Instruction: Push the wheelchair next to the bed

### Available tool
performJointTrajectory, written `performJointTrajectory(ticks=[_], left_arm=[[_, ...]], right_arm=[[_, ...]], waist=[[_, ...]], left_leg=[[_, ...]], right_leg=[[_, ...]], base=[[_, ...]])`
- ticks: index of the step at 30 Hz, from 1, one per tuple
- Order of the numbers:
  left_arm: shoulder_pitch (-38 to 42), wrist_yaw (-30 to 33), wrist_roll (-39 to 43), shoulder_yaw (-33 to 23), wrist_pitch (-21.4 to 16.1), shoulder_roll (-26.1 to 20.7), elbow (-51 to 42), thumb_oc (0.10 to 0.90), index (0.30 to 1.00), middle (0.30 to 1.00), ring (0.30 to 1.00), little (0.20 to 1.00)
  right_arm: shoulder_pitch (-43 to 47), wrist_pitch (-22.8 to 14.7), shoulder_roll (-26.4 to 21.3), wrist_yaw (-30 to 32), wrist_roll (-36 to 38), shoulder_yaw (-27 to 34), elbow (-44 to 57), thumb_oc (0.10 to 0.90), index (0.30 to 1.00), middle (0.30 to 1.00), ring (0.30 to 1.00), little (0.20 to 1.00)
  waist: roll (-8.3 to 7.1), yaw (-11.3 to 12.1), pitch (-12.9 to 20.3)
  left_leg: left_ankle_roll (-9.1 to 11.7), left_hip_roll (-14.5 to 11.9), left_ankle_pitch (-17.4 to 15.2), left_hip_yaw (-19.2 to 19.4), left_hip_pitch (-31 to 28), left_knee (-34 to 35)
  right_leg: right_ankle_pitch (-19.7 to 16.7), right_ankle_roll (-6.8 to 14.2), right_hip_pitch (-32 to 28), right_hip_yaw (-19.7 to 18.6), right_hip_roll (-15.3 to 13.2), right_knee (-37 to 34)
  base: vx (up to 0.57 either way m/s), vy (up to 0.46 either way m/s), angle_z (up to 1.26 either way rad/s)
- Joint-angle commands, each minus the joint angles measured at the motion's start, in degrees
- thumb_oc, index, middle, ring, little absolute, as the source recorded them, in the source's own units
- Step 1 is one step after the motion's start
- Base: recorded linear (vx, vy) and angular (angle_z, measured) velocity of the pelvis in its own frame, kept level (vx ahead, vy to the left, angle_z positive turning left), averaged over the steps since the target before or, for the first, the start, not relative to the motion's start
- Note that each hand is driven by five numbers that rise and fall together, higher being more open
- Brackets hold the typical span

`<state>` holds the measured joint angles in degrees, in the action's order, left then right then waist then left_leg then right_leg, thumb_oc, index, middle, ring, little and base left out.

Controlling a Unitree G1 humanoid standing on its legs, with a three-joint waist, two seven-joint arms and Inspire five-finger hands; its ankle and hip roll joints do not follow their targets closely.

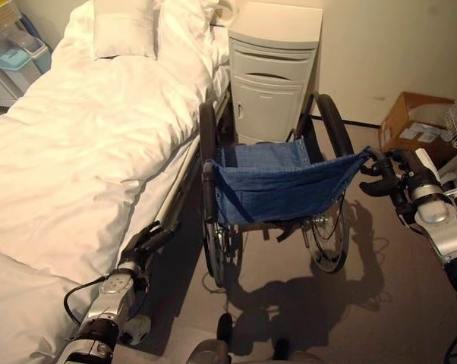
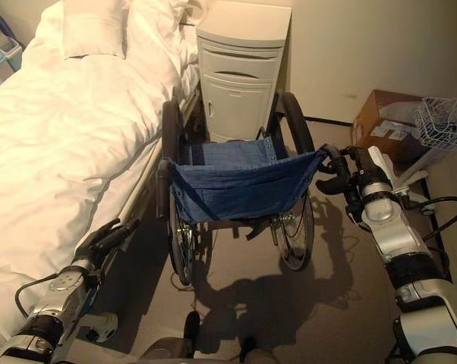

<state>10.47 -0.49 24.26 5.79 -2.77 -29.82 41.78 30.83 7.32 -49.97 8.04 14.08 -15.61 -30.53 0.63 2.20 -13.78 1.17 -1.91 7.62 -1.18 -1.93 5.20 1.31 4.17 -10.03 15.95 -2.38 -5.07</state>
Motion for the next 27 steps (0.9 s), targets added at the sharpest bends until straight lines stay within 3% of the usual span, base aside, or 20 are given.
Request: performJointTrajectory(ticks=[1,8,9,10,11,14,19,23,27], left_arm=[[2.3,-0.3,-0.7,-1.5,-4.1,-3.6,-0.6,0.8,0.9,0.9,0.9,0.9],[2.3,-0.6,-0.1,-1.1,-4.6,-4.1,0.5,0.8,0.9,0.9,0.9,0.9],[2.3,-0.7,-0.2,-1.0,-4.7,-4.1,0.8,0.8,0.9,0.9,0.9,0.9],[2.3,-0.7,-0.2,-1.0,-4.8,-4.1,0.9,0.8,0.9,0.9,0.9,0.9],[2.3,-0.6,-0.2,-0.9,-5.0,-3.9,1.1,0.8,0.9,0.9,0.9,0.9],[2.1,0.1,-0.5,-0.6,-5.0,-3.4,0.7,0.8,0.9,0.9,0.9,0.9],[1.1,-0.1,-1.8,-1.4,-4.2,-2.6,-1.1,0.8,0.9,0.9,0.9,0.9],[0.9,-0.1,-2.2,-2.0,-3.4,-2.2,-1.9,0.8,0.9,0.9,0.9,0.9],[1.0,0.1,-1.3,-2.8,-3.3,-1.3,-1.9,0.8,0.9,0.9,0.9,0.9]], right_arm=[[8.3,-14.3,-8.8,7.5,4.6,9.0,10.7,0.8,0.9,0.9,0.9,0.9],[9.2,-18.6,-10.6,10.4,7.7,10.5,9.5,0.8,0.9,0.9,0.9,0.9],[9.4,-20.1,-11.0,15.1,3.0,11.0,10.1,0.8,0.9,0.9,0.9,0.9],[9.4,-20.2,-11.1,15.9,1.7,11.1,10.2,0.8,0.9,0.9,0.9,0.9],[9.7,-20.6,-12.0,22.4,-6.5,11.5,10.8,0.8,0.9,0.9,0.9,0.9],[10.7,-16.5,-14.2,33.2,-23.3,11.0,13.9,0.8,0.9,0.9,0.9,0.9],[7.8,-8.6,-16.4,41.0,-40.0,12.3,20.1,0.8,0.9,0.9,0.9,0.9],[4.4,-8.5,-15.5,37.6,-38.5,13.8,22.4,0.8,0.9,0.9,0.9,0.9],[-1.7,-7.9,-11.0,29.4,-25.3,16.6,19.4,0.8,0.9,0.9,0.9,0.9]], waist=[[-3.4,1.1,7.7],[-3.61,0.6,7.9],[-3.63,0.4,8.0],[-3.63,0.4,8.0],[-3.61,0.3,8.1],[-3.47,0.3,8.2],[-3.2,0.1,8.3],[-3.08,-0.2,8.3],[-2.83,-1.0,7.9]], left_leg=[[-0.2,1.2,-9.5,4.4,-4.7,-2.4],[-0.2,1.1,-9.7,5.0,-4.9,-2.4],[-0.2,1.1,-9.7,5.0,-4.8,-2.5],[-0.2,1.1,-9.8,5.1,-4.8,-2.5],[-0.3,1.1,-9.8,5.1,-4.7,-2.6],[-0.5,1.3,-9.9,5.0,-4.6,-2.7],[-1.0,1.4,-10.3,4.7,-4.7,-3.0],[-1.2,1.5,-10.4,4.6,-4.9,-2.9],[-1.1,1.6,-10.5,4.9,-4.9,-2.9]], right_leg=[[1.7,1.5,2.5,-3.3,-2.1,5.9],[1.6,1.5,2.6,-3.8,-1.8,5.8],[1.7,1.5,2.7,-4.0,-1.7,5.8],[1.7,1.5,2.7,-4.0,-1.7,5.8],[1.7,1.5,2.8,-4.1,-1.6,5.8],[1.7,1.6,3.0,-4.4,-1.5,5.8],[1.8,1.8,2.9,-4.8,-1.4,5.9],[1.8,1.9,2.8,-5.1,-1.4,5.9],[1.9,2.0,3.1,-5.3,-1.5,6.1]], base=[[0.0,0.0,0.0],[0.0,-0.003,-0.02],[0.0,-0.007,-0.09],[0.0,-0.008,-0.1],[0.0,-0.001,-0.09],[0.0,0.004,-0.05],[0.01,0.002,-0.06],[0.0,0.001,-0.02],[0.0,0.0,0.0]])
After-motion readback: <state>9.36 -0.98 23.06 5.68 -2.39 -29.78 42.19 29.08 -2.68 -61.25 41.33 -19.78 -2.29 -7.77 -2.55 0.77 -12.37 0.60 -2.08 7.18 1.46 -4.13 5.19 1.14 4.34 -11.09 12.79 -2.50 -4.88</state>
